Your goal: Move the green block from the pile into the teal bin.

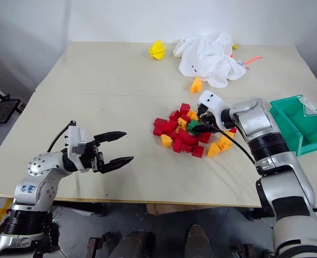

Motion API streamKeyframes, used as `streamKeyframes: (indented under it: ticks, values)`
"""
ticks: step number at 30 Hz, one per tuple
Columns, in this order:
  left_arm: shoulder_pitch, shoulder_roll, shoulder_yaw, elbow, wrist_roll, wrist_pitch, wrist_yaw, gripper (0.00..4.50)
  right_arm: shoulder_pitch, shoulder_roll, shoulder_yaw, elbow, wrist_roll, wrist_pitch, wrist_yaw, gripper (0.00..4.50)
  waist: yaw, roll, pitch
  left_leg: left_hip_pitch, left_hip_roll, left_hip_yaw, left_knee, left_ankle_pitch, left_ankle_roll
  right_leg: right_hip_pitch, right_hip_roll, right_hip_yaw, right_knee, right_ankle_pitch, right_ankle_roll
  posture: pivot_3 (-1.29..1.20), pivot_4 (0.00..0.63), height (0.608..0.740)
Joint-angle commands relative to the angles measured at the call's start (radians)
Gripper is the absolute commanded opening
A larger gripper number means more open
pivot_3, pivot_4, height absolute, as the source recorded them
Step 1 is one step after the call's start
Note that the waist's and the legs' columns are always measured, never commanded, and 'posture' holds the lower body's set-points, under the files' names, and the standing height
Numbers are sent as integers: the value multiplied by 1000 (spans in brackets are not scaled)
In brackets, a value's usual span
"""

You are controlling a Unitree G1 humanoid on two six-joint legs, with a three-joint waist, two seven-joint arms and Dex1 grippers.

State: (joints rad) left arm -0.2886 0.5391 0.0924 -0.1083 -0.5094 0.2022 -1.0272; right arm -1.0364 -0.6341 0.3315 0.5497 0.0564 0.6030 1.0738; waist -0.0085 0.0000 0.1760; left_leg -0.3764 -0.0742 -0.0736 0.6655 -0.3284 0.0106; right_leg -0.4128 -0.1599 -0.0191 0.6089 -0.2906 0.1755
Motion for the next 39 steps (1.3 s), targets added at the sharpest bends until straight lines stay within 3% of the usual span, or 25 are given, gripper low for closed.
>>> streamKeyframes:
  ticks: [1,8,13,20,24,26,31,32,39]
  values:
    - [-28,-8,-10,-39,-22,0,-8,4500,39,-32,-48,-85,8,-11,16,1464,1,0,0,0,0,0,0,0,0,0,0,0,0,0,0,0,150,740]
    - [-94,-63,-61,-22,-19,3,-14,4500,186,-69,-295,-269,131,-67,-46,1470,8,0,0,0,-1,0,1,0,0,0,0,0,0,0,0,0,150,740]
    - [-147,-110,-95,-18,-31,8,-29,4500,307,-128,-561,-394,251,-114,-108,1470,10,0,0,-1,-1,0,0,0,0,1,0,-1,0,0,0,0,150,740]
    - [-264,-229,-144,126,55,-109,-3,4500,651,-280,-1004,-491,208,-112,-327,1470,36,0,0,0,-2,2,1,0,0,2,0,-1,-1,0,0,0,150,740]
    - [-287,-252,-148,207,90,-158,3,4500,765,-303,-1077,-469,168,-128,-416,1470,22,0,0,1,-3,6,0,0,1,2,0,0,0,0,1,0,150,740]
    - [-293,-261,-145,232,96,-176,3,4500,788,-308,-1055,-434,141,-147,-449,1470,11,0,0,3,-2,9,0,0,1,2,1,1,1,0,1,0,150,740]
    - [-306,-274,-147,252,97,-195,1,4500,724,-285,-987,-333,177,-109,-463,1470,3,0,0,6,-1,12,1,0,1,3,1,4,2,0,1,0,150,740]
    - [-308,-274,-148,252,97,-195,1,4500,710,-287,-972,-305,165,-156,-470,2231,4,0,0,6,0,12,1,0,1,3,1,4,2,1,1,0,150,740]
    - [-292,-255,-133,227,88,-177,15,4500,624,-306,-935,-174,176,-285,-471,4492,11,0,0,5,0,9,1,0,1,3,1,3,2,1,2,0,150,740]
